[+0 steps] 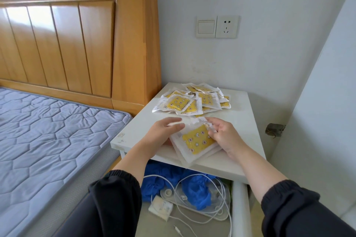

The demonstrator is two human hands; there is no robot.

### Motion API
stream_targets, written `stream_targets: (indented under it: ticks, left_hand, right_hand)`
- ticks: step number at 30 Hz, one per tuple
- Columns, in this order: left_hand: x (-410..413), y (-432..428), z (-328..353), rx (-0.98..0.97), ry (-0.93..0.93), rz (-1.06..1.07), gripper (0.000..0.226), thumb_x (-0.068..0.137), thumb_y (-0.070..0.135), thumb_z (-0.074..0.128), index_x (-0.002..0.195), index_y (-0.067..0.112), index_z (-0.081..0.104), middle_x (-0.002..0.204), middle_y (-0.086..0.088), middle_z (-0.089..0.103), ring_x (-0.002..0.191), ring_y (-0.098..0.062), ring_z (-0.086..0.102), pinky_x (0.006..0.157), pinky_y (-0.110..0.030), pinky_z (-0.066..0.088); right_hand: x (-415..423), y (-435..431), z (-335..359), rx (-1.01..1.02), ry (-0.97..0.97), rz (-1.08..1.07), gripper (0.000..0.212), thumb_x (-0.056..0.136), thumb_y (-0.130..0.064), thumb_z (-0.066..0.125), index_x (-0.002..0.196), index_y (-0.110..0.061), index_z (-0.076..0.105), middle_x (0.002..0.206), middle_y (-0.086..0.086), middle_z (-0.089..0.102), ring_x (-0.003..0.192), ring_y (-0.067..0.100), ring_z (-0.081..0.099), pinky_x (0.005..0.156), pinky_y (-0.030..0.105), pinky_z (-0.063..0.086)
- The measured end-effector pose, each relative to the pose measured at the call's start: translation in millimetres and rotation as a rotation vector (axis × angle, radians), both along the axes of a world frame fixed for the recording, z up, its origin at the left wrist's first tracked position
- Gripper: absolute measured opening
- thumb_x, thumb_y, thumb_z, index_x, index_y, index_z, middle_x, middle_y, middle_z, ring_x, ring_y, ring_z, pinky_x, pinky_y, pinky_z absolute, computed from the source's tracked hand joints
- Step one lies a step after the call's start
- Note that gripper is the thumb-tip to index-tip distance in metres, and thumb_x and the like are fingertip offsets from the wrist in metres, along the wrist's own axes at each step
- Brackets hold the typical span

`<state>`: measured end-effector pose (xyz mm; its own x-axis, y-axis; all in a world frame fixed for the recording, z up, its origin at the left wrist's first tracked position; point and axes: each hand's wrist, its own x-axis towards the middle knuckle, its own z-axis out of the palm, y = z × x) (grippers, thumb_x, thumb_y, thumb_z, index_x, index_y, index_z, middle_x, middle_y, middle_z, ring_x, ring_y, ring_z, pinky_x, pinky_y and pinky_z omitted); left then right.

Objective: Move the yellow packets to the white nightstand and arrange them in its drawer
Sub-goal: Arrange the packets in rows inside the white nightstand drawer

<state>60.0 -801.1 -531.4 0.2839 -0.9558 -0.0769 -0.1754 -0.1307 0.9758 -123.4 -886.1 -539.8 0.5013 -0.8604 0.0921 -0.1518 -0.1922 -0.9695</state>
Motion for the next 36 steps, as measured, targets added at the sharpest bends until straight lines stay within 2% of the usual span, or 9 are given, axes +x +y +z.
stream_targets:
  ticks: [3,8,14,16,18,21,25,32,36]
  left_hand:
    - [1.4,-3.7,8.0,0.175,-0.113,-0.097,0.018,0.082,0.043,0.070,0.094,0.031,0.072,0.103,0.003,0.072,0.103,-0.020,0.065,0.099,-0.037,0.048]
    - [3.4,-12.1,18.2,0.331,-0.208,-0.241,0.030,0.081,0.032,0.074,0.107,0.017,0.070,0.104,-0.004,0.073,0.100,-0.025,0.069,0.089,-0.037,0.055]
    - [5.2,-14.4,6.3,0.169,-0.205,-0.048,0.006,0.085,0.025,0.068,0.091,0.023,0.068,0.094,-0.002,0.073,0.091,-0.020,0.068,0.085,-0.032,0.055]
    - [7.6,-14.6,-0.5,0.055,-0.099,0.071,0.010,0.087,0.023,0.065,0.097,0.021,0.069,0.093,0.000,0.073,0.087,-0.018,0.069,0.083,-0.030,0.055]
    - [9.9,-15.5,-5.6,-0.054,0.041,0.176,0.017,0.088,0.018,0.063,0.105,0.018,0.068,0.095,0.003,0.073,0.088,-0.015,0.070,0.083,-0.032,0.056]
    - [8.9,-18.9,-10.0,-0.159,0.094,0.286,0.022,0.088,0.011,0.060,0.107,0.023,0.061,0.101,0.003,0.071,0.089,-0.014,0.069,0.075,-0.029,0.057]
    - [3.0,-20.0,-9.8,-0.230,0.003,0.354,0.025,0.089,0.010,0.058,0.109,0.026,0.056,0.097,0.011,0.065,0.084,-0.001,0.063,0.055,-0.011,0.047]
    - [3.7,-21.2,-10.9,-0.242,0.018,0.376,0.024,0.088,0.010,0.058,0.105,0.028,0.056,0.093,0.013,0.064,0.082,-0.002,0.063,0.051,-0.010,0.045]
    - [4.6,-19.5,-10.5,-0.257,0.031,0.445,0.023,0.089,0.011,0.059,0.105,0.027,0.055,0.094,0.012,0.063,0.083,-0.002,0.061,0.053,-0.011,0.046]
  right_hand:
    - [3.3,-4.0,1.0,0.004,0.028,0.047,0.047,0.088,0.011,0.054,0.128,-0.015,0.058,0.095,0.003,0.070,0.089,0.011,0.065,0.086,0.022,0.052]
    - [6.1,-9.3,1.0,0.016,-0.049,0.060,0.038,0.083,0.006,0.065,0.114,-0.016,0.063,0.079,0.004,0.073,0.079,0.017,0.069,0.086,0.031,0.054]
    - [22.1,-15.9,-2.5,0.048,-0.083,-0.066,0.017,0.081,-0.007,0.072,0.095,-0.016,0.067,0.089,0.006,0.072,0.079,0.018,0.069,0.078,0.031,0.055]
    - [28.3,-21.9,1.1,0.016,-0.112,-0.219,0.003,0.085,-0.012,0.067,0.085,-0.015,0.068,0.081,0.006,0.068,0.068,0.017,0.062,0.065,0.031,0.053]
    - [32.7,-32.9,6.5,-0.106,-0.072,-0.452,0.009,0.087,-0.014,0.057,0.083,-0.014,0.066,0.079,0.003,0.063,0.065,0.014,0.055,0.060,0.025,0.046]
    - [38.4,-52.4,15.3,-0.247,0.101,-0.582,0.021,0.089,-0.019,0.053,0.106,-0.011,0.064,0.102,0.002,0.062,0.091,0.018,0.057,0.067,0.022,0.038]
    - [52.7,-82.8,9.3,-0.202,0.406,-0.445,0.060,0.089,-0.043,0.055,0.139,-0.013,0.042,0.143,0.005,0.042,0.131,0.025,0.040,0.100,0.035,0.037]
    - [72.4,-93.6,4.2,-0.432,0.997,-0.067,0.058,0.096,-0.055,0.032,0.149,-0.032,0.023,0.160,0.004,0.005,0.147,0.027,0.006,0.112,0.056,0.015]
    - [55.1,-82.6,-3.5,-0.421,0.992,-0.052,0.059,0.096,-0.056,0.036,0.149,-0.036,0.021,0.160,0.002,0.005,0.147,0.025,0.007,0.113,0.058,0.010]
